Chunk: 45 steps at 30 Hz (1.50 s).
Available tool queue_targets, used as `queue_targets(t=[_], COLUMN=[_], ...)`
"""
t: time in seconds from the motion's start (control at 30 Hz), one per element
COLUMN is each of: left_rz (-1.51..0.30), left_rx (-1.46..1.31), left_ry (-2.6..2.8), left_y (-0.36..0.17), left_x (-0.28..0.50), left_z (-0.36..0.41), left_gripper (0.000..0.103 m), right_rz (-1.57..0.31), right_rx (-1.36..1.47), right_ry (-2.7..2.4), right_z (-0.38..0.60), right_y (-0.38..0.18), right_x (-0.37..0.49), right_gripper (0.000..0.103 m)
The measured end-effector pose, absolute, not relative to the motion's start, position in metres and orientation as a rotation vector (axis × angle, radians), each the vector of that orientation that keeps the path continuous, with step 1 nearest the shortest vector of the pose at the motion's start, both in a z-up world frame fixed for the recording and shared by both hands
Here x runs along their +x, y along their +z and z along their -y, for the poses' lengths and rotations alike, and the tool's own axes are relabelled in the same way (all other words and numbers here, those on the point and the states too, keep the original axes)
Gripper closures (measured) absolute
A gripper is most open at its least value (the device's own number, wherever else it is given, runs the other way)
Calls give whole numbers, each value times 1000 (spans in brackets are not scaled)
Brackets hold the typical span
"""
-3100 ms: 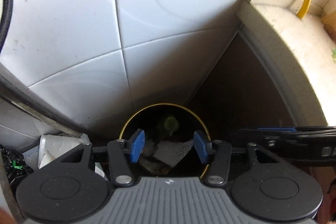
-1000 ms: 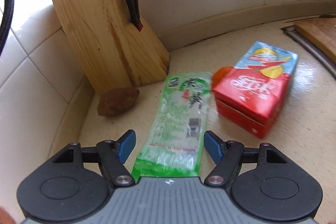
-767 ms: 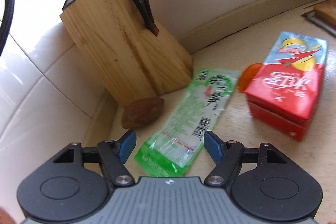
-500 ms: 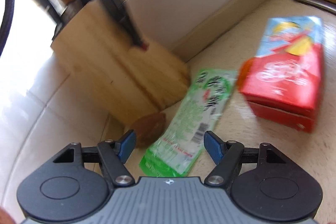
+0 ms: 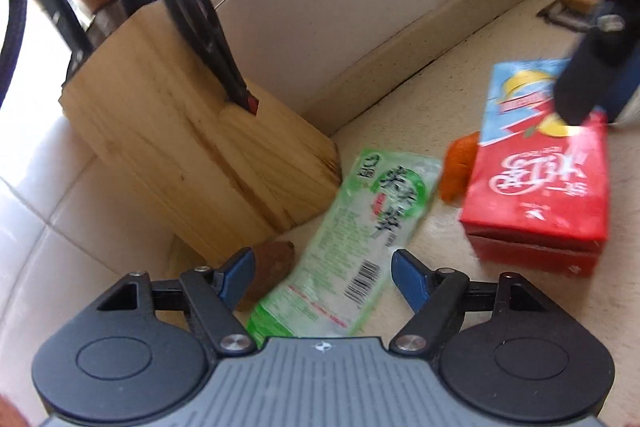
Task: Collect trash
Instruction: 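Grasp the iced tea carton with the right gripper while the left grasps the orange peel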
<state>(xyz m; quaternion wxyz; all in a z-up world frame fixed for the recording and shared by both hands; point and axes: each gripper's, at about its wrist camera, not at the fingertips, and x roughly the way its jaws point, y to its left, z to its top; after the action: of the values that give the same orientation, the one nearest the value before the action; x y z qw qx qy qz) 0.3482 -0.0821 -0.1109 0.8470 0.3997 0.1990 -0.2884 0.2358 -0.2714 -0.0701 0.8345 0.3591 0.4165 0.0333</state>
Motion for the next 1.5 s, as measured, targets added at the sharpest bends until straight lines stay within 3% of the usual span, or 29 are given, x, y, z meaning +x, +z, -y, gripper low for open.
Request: queue_targets(t=[0.23,0.33,0.53,0.63,0.8,1.13,1.37,1.4,1.5], left_rz=[-615,-611,-625,-631,-646,-772,-722,-729,-727], left_rx=[502,485,474,456,427,202,323,349,401], left_ry=[-622,-590,-602,-618,-676,-751,-687,-687,-687], left_y=[-91,-91,-96,-94,-85,-84,-93,-96,-98], left_x=[362,366,356,351,335,355,364,366,369], left_z=[36,25,21,19,13,50,75,78,81], left_gripper=[31,31,31,31,31,31,32,33,51], right_rz=[-903,-970,-1075,-1086,-1117,-1061,-1041,-1040,-1038], right_rx=[675,604,360,256,233,324,298,301,310], right_ry=[90,107,120,148,180,64,78,84,92], right_z=[269,257,215,201,212,252,251,251,251], right_y=[-67,-63,-58,-59,-51,-44,-50,-50,-52], right_x=[266,285,326,316,274,219,212,212,216], right_gripper=[7,2,2,6,23,26,24,24,24])
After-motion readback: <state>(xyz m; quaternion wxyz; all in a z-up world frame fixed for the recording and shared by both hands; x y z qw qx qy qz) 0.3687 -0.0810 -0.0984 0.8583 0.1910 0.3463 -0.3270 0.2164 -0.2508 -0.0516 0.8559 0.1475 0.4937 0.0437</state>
